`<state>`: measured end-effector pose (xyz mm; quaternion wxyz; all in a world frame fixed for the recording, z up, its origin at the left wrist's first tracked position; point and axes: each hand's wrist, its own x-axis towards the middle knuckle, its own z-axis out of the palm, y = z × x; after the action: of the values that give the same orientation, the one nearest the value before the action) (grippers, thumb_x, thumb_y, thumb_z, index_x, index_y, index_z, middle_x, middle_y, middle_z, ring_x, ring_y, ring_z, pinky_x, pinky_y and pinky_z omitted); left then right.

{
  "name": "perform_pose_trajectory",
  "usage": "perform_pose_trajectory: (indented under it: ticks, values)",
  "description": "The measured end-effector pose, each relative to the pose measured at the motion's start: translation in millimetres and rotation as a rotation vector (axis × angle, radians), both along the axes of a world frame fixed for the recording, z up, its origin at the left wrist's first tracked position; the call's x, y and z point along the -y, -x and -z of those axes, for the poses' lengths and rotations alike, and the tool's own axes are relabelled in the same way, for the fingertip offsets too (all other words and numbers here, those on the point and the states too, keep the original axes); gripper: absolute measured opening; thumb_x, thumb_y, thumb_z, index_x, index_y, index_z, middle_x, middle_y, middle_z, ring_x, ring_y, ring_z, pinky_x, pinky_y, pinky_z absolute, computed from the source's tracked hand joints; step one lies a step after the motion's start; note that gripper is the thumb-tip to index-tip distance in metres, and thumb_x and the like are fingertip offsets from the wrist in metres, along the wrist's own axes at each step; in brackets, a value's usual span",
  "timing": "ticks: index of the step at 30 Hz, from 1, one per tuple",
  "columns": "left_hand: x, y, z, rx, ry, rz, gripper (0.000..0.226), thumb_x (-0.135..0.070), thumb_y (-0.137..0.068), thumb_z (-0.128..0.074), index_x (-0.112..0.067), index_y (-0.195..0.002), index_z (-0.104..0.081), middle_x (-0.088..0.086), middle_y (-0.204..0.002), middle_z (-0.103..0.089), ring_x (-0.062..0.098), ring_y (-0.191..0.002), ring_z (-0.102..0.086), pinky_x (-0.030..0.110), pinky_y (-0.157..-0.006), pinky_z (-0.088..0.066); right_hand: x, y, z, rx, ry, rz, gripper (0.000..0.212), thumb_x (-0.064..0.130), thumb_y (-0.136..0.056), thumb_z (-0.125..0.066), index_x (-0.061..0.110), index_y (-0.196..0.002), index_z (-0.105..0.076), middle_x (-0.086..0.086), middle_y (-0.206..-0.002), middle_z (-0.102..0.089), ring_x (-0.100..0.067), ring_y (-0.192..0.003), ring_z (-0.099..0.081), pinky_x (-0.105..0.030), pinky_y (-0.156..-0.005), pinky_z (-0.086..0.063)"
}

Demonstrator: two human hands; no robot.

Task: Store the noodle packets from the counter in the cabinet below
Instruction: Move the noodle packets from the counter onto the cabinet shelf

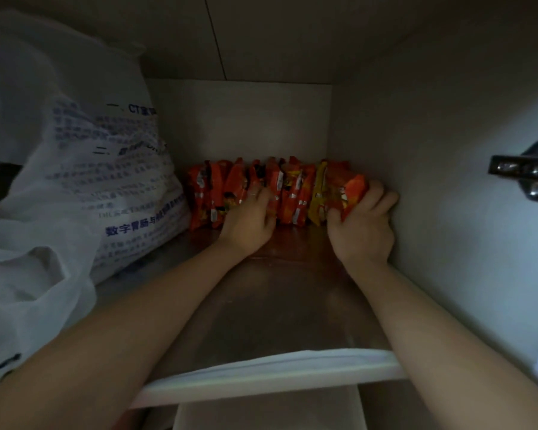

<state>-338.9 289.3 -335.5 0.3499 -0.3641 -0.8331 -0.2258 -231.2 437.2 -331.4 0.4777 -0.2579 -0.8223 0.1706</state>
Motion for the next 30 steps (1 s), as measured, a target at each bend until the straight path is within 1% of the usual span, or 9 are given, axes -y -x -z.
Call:
perform_pose_trajectory:
  ticks: [3,6,9,14,18,20,25,27,30]
  values:
    - [-15,-10,5,0.002,0.141,0.155,0.032,-0.014,-0.084,-0.053,-0.013,-0.116,-0.049,0.007,-0.126,-0.046,0.026,-0.089,-0.060,0.029,-0.061,-0.047,-1,-7,-4,0.081,-0.026,0.063,0.058,0.027,-0.088,-0.057,0.005,-0.134,-0.030,-0.023,-0.141,-0.026,-0.039,-0.100,-0.060,-0.036,-0.066,-0.047]
    - [-23,-11,8,-0.014,0.237,0.227,0.035,-0.014,-0.085,-0.054,-0.016,-0.120,-0.049,0.003,-0.129,-0.045,0.019,-0.089,-0.059,0.035,-0.064,-0.052,-3,-10,-8,0.140,-0.106,0.138,0.050,0.022,-0.088,-0.060,0.008,-0.130,-0.037,-0.024,-0.143,-0.026,-0.038,-0.109,-0.056,-0.038,-0.072,-0.051]
    - [-21,-7,9,0.011,0.229,0.247,0.032,-0.013,-0.086,-0.054,-0.016,-0.118,-0.050,0.002,-0.126,-0.046,0.010,-0.078,-0.051,0.027,-0.058,-0.045,-4,-10,-10,0.143,-0.121,0.159,0.042,0.016,-0.091,-0.057,0.008,-0.129,-0.040,-0.022,-0.138,-0.034,-0.037,-0.099,-0.063,-0.038,-0.069,-0.052]
    - [-18,-3,10,0.015,0.266,0.244,0.032,-0.013,-0.087,-0.053,-0.014,-0.118,-0.051,0.003,-0.125,-0.047,0.006,-0.072,-0.042,0.023,-0.057,-0.035,0,-13,-11,0.002,-0.016,0.018,0.076,0.019,-0.087,-0.065,0.009,-0.146,-0.018,-0.019,-0.136,-0.038,-0.042,-0.098,-0.062,-0.042,-0.075,-0.052]
    - [-18,-4,9,0.024,0.269,0.240,0.032,-0.013,-0.087,-0.053,-0.013,-0.119,-0.051,0.004,-0.125,-0.047,0.007,-0.074,-0.043,0.024,-0.058,-0.035,10,-19,-15,-0.053,-0.201,-0.031,0.046,0.017,-0.087,-0.059,0.013,-0.129,-0.040,-0.021,-0.133,-0.034,-0.041,-0.082,-0.063,-0.037,-0.061,-0.049]
    - [-18,-4,9,0.027,0.264,0.240,0.032,-0.013,-0.087,-0.053,-0.013,-0.119,-0.052,0.005,-0.125,-0.047,0.007,-0.073,-0.042,0.024,-0.058,-0.035,10,-18,-13,0.059,-0.243,-0.027,0.038,0.010,-0.088,-0.055,0.014,-0.124,-0.044,-0.020,-0.135,-0.029,-0.040,-0.087,-0.061,-0.038,-0.066,-0.050]
    - [-18,-4,8,0.021,0.288,0.238,0.031,-0.014,-0.088,-0.052,-0.014,-0.119,-0.052,0.004,-0.127,-0.045,0.005,-0.073,-0.041,0.019,-0.051,-0.029,2,-15,-9,0.251,-0.174,0.057,0.042,0.003,-0.090,-0.054,0.007,-0.131,-0.043,-0.020,-0.141,-0.026,-0.036,-0.109,-0.053,-0.038,-0.083,-0.049]
    - [-18,-4,8,0.019,0.285,0.234,0.031,-0.015,-0.088,-0.052,-0.014,-0.119,-0.052,0.004,-0.128,-0.045,0.005,-0.073,-0.041,0.022,-0.056,-0.033,-1,-12,-5,0.318,-0.143,0.013,0.055,0.006,-0.088,-0.058,0.007,-0.138,-0.035,-0.019,-0.141,-0.031,-0.034,-0.119,-0.047,-0.038,-0.089,-0.047]
    - [-16,-5,8,0.018,0.268,0.216,0.030,-0.016,-0.088,-0.051,-0.014,-0.118,-0.052,0.003,-0.129,-0.045,0.007,-0.076,-0.043,0.025,-0.059,-0.036,-2,-8,-1,0.412,-0.070,-0.098,0.081,0.008,-0.084,-0.063,0.009,-0.149,-0.015,-0.017,-0.149,-0.021,-0.035,-0.129,-0.039,-0.038,-0.099,-0.041]
